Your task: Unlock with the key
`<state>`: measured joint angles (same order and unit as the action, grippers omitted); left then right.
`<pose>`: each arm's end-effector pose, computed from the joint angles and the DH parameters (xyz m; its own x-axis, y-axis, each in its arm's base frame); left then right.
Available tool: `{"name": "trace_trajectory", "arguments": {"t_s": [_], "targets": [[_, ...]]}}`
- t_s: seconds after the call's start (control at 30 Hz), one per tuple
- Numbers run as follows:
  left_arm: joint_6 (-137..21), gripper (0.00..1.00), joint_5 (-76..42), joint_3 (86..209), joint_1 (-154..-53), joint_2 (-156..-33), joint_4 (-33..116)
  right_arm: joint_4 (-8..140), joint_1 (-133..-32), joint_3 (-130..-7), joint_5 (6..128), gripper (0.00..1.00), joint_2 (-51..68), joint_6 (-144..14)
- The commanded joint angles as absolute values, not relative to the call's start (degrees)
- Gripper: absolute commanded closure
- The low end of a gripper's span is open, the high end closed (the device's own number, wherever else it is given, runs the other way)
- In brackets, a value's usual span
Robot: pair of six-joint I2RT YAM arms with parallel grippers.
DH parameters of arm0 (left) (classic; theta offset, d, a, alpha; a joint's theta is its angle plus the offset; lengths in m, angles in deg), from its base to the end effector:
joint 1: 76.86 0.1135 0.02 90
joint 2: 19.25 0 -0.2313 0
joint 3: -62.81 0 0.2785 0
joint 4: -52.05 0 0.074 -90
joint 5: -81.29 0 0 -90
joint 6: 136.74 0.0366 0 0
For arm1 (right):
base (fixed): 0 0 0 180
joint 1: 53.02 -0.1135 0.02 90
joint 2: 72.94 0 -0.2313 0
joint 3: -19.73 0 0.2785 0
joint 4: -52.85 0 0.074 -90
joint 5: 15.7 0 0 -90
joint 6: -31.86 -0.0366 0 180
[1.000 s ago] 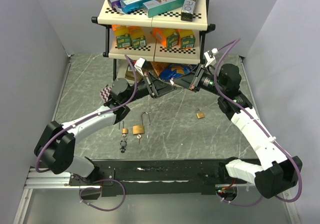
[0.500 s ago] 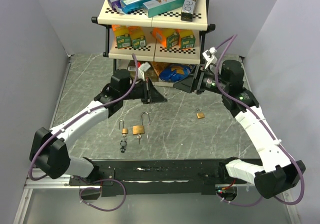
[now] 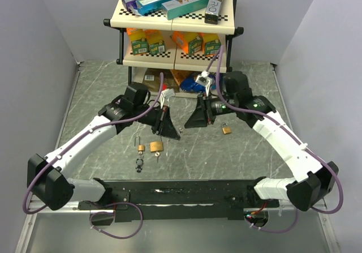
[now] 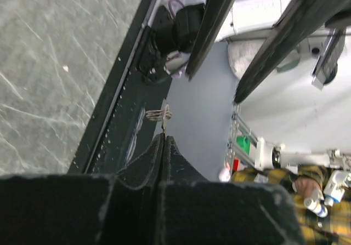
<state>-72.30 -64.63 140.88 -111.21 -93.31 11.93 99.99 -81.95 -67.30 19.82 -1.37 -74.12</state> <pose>0.2394 -0.2003 0.2997 -0.8137 0.2633 -0.5182 0.5737 0.2202 -0.7889 0.2450 0.1694 0.3571 -0.6861 -0.1965 -0.7004 -0.7264 0.2367 0.6452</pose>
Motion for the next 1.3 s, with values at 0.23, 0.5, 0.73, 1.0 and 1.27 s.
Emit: {"name": "trace_trajectory", "arguments": {"t_s": [0.23, 0.5, 0.73, 1.0, 1.27], "targets": [[-70.2, 0.99, -67.5, 142.7, -113.2, -90.0, 8.5, 100.2, -84.9, -67.1, 15.9, 0.71, 0.1, -70.0], [-72.7, 0.99, -67.9, 141.7, -113.9, -89.3, 11.0, 98.3, -85.6, -65.0, 14.4, 0.75, 0.0, -71.0], [-73.2, 0.99, -67.8, 141.4, -114.2, -89.3, 11.9, 96.9, -86.2, -64.1, 13.7, 0.77, -0.2, -71.8], [-74.1, 0.99, -67.8, 140.8, -114.6, -88.9, 13.2, 96.1, -86.7, -64.5, 13.0, 0.80, 0.8, -72.4], [-74.6, 0.99, -66.1, 141.1, -114.6, -89.0, 14.5, 95.6, -87.0, -65.0, 11.5, 0.99, 1.2, -72.3]]}}
